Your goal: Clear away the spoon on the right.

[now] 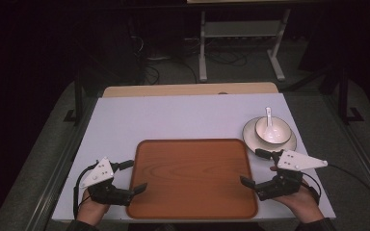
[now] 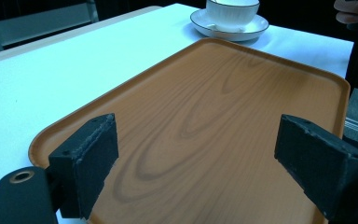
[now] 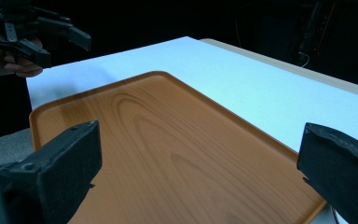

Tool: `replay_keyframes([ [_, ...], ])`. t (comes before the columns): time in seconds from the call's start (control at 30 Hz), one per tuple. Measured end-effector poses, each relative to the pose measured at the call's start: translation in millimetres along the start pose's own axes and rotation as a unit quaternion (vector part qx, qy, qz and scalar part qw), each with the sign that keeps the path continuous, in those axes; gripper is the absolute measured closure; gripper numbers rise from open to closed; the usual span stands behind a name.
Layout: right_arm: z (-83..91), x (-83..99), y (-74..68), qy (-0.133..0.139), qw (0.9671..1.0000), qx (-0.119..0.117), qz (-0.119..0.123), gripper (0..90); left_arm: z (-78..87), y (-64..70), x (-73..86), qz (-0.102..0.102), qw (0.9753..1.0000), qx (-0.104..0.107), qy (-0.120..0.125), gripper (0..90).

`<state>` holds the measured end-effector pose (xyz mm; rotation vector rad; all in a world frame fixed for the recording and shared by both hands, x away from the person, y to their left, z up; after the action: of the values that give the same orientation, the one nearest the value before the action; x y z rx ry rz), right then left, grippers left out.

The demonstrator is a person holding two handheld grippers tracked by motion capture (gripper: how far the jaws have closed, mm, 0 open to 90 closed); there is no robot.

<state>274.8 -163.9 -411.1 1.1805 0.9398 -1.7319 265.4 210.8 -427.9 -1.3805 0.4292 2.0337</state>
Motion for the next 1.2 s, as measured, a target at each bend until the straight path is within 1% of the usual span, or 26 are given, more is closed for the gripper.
replay_keyframes([
  [0.33,-1.2,-2.2,1.7,-0.003,1.0000,-0.001,0.000,0.0,-0.7,0.0,0.1,0.000,1.0000,0.000,0.000,12.8],
  [0.77,1.8,-9.7,15.7,-0.005,0.9998,0.019,0.000,0.0,-0.5,0.1,0.5,0.000,1.0000,0.000,-0.002,12.8],
  [0.97,2.1,-18.0,19.6,0.001,0.9997,0.021,0.008,0.0,0.0,-0.9,0.7,0.001,1.0000,-0.001,-0.001,12.8],
  [1.2,2.5,-23.6,25.3,0.002,0.9996,0.025,0.010,0.0,-0.2,-1.0,0.8,0.001,1.0000,-0.001,-0.001,12.8],
])
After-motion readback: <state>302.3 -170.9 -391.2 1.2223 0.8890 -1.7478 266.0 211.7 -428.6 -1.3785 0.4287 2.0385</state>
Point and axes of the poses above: each handheld gripper's, and its own axes: z roughly backward along the jaws, x roughly out of its underside, y roughly to its right, the point moved 7 cm from there along -z, roughly forward along the jaws, and after that the axes turned 14 degrees about -x, right-handed, at the moved point
